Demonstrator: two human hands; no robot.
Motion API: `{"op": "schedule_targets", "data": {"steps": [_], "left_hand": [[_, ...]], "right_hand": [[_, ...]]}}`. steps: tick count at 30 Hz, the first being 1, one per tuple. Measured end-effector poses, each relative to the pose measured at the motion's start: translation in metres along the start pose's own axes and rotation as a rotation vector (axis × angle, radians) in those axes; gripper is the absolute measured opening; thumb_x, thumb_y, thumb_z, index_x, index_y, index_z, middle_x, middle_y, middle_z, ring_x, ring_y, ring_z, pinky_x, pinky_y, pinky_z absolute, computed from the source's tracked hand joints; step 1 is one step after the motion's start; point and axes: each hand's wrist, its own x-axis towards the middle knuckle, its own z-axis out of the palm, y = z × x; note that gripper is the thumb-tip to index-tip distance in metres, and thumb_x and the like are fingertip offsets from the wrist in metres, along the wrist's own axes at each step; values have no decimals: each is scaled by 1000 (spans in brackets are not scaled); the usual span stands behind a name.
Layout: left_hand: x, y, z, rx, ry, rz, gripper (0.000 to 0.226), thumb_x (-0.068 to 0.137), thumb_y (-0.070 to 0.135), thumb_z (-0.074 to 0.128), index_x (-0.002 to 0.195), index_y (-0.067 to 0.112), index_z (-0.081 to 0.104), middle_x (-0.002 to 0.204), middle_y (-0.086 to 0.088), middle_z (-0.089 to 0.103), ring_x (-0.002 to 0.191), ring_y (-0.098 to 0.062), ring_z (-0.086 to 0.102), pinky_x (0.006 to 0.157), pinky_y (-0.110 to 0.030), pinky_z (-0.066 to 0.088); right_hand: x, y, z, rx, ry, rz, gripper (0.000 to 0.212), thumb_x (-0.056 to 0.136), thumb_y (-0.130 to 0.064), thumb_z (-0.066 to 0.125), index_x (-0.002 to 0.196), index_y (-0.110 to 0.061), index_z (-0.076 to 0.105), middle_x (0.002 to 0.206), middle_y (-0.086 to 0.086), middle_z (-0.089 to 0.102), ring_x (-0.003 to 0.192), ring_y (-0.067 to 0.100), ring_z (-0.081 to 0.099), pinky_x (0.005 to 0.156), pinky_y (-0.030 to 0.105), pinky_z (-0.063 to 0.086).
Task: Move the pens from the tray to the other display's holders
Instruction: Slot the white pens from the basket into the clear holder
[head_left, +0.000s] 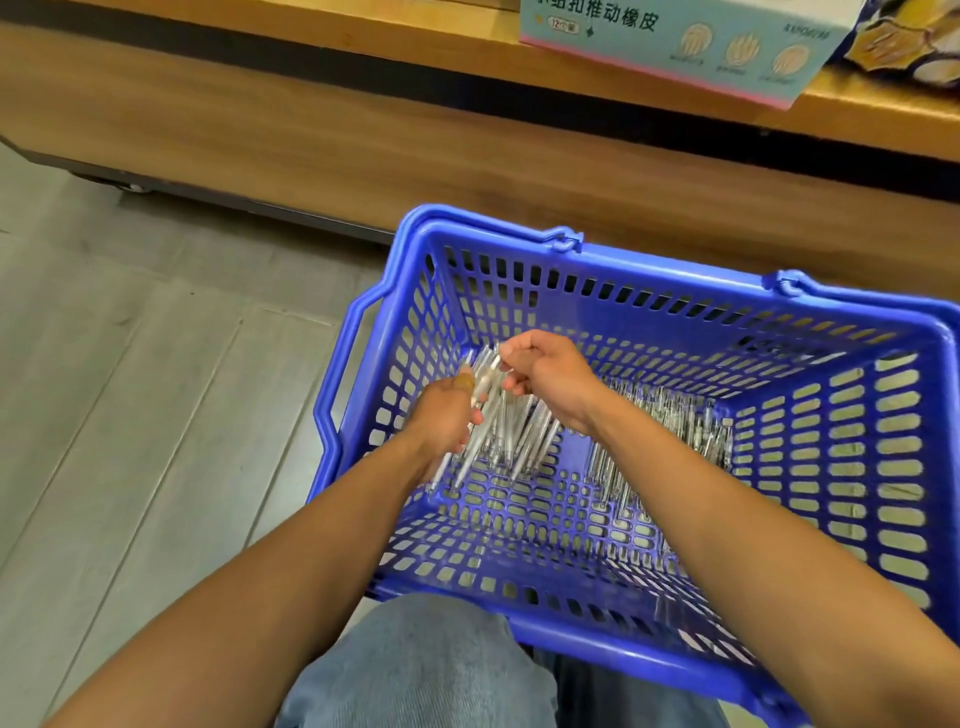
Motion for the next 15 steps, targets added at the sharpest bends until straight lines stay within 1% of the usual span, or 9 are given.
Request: {"op": "schedule_targets", "data": {"steps": [2, 3, 5, 6, 7, 8, 9, 11, 15], "left_hand": [[2, 0, 0, -25, 46, 11, 43, 108, 41, 30, 98, 15, 63, 97, 1, 64, 82, -27, 62, 92, -46, 51], [1, 0, 0, -38, 62, 12, 42, 108, 40, 30, 93, 16, 62, 92, 0, 63, 83, -25, 62, 102, -52, 46], [2, 0, -1, -47, 73, 15, 41, 108, 37, 30, 91, 16, 61, 92, -3, 64, 101, -30, 64, 107, -55, 41], [2, -1, -1, -57, 73, 18, 40, 108, 36, 30, 91, 16, 60, 102, -4, 66, 107, -32, 63, 103, -52, 45], [3, -1, -1, -66, 71, 22, 40, 108, 37, 30, 92, 16, 60, 104, -4, 66, 99, -28, 65, 91, -45, 52], [3, -1, -1, -70, 71, 27, 41, 108, 40, 29, 92, 17, 59, 95, -4, 64, 80, -21, 63, 73, -35, 53], [3, -1, -1, -68, 74, 27, 42, 108, 43, 28, 92, 18, 59, 85, -2, 60, 66, -14, 53, 61, -28, 45], [4, -1, -1, -60, 84, 19, 42, 107, 45, 28, 92, 19, 58, 78, 0, 54, 58, -10, 43, 55, -25, 37], [6, -1, -1, -74, 86, 8, 43, 107, 46, 28, 94, 19, 59, 77, 0, 55, 57, -9, 43, 57, -26, 39]], "right_hand": [[6, 5, 2, 20, 47, 30, 15, 99, -20, 52, 101, -7, 60, 82, 6, 67, 63, 14, 62, 57, 24, 52], [9, 10, 3, -44, 88, 51, 14, 100, -19, 51, 101, -8, 60, 84, 6, 67, 64, 14, 62, 58, 24, 52], [14, 28, 6, -329, 149, 94, 10, 98, -17, 53, 101, -10, 61, 91, 6, 66, 71, 16, 62, 66, 27, 54], [15, 38, 8, -486, 145, 112, 11, 96, -17, 56, 103, -11, 62, 95, 6, 65, 77, 18, 61, 71, 29, 52], [15, 48, 11, -608, 133, 128, 14, 95, -19, 58, 107, -12, 60, 99, 6, 65, 81, 19, 62, 74, 30, 51], [15, 55, 14, -688, 129, 139, 18, 94, -20, 60, 110, -13, 59, 100, 7, 65, 84, 21, 63, 77, 30, 51], [15, 61, 18, -740, 133, 141, 20, 93, -23, 62, 110, -13, 57, 100, 7, 65, 86, 22, 64, 77, 31, 52], [14, 65, 28, -832, 152, 139, 20, 92, -28, 63, 104, -13, 55, 92, 6, 63, 83, 22, 64, 72, 33, 53], [15, 72, 42, -901, 177, 184, 24, 90, -30, 65, 78, -13, 53, 69, 2, 54, 63, 20, 56, 51, 26, 41]]}}
